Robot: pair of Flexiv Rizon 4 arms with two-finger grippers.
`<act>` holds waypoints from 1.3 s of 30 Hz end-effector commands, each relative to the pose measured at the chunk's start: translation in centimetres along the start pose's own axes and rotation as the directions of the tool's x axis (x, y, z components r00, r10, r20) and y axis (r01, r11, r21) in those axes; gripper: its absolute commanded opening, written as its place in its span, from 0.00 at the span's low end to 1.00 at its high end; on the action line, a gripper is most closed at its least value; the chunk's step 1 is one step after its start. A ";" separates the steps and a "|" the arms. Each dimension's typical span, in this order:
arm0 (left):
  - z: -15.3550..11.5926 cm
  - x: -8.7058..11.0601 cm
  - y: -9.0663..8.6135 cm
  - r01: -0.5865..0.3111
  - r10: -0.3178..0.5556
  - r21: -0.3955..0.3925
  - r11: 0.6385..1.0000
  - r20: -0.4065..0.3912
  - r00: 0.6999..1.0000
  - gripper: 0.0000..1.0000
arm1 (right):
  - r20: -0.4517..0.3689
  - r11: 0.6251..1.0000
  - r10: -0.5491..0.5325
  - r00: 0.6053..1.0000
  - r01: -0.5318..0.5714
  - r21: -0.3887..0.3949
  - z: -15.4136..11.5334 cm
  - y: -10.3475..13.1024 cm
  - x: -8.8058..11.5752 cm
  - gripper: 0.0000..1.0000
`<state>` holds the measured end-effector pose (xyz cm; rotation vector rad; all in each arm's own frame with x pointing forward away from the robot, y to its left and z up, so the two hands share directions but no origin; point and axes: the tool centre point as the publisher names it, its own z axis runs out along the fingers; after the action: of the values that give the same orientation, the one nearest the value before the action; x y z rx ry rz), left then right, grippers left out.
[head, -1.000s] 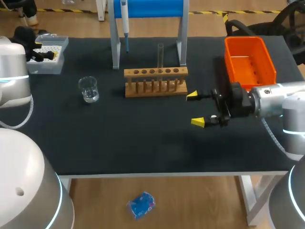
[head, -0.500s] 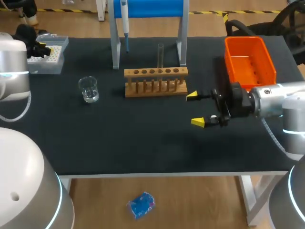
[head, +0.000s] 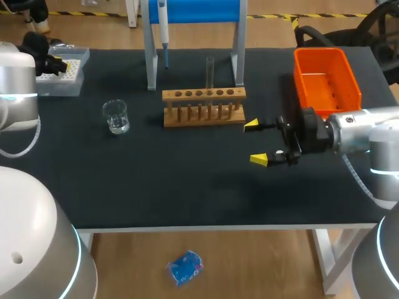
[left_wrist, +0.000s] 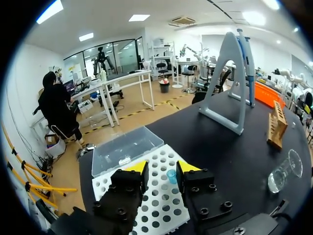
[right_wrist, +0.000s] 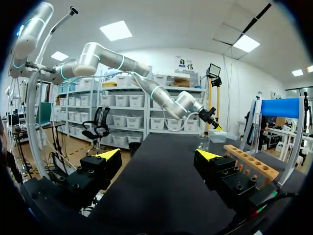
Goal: Invert the test tube, pick up the pipette, mount the tip to pipette, aspirate from beaker and dispense into the tube, eject the tip, return the pipette, and cap with the stopper.
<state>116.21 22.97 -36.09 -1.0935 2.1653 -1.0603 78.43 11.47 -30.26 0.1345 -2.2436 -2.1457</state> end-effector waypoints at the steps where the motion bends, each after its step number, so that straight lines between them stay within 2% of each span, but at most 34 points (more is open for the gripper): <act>1: 0.4 -0.2 -0.1 0.001 -0.001 -0.020 1.000 -0.005 1.000 0.25 | 0.002 1.000 -0.001 1.000 0.001 0.002 0.1 0.0 0.1 1.00; 5: 0.4 0.0 0.0 -0.004 0.003 -0.026 1.000 -0.007 1.000 0.31 | 0.002 1.000 -0.001 1.000 0.001 0.002 0.1 0.0 0.1 1.00; 9: 0.2 0.2 0.0 -0.003 0.002 -0.026 1.000 -0.009 1.000 0.28 | 0.002 1.000 -0.001 1.000 0.001 0.002 0.1 0.0 0.1 1.00; 25: -0.3 1.0 0.1 0.007 -0.007 -0.027 1.000 -0.025 1.000 0.32 | 0.002 1.000 -0.001 1.000 0.001 0.002 0.1 0.0 0.1 1.00; 39: -0.3 1.6 0.2 -0.003 0.002 -0.040 0.999 -0.036 0.999 0.27 | 0.002 1.000 -0.001 1.000 0.001 0.002 0.1 0.0 0.1 1.00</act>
<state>115.12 21.87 -36.41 -1.0935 2.2136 -1.0515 78.45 11.50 -30.27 0.1348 -2.2434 -2.1452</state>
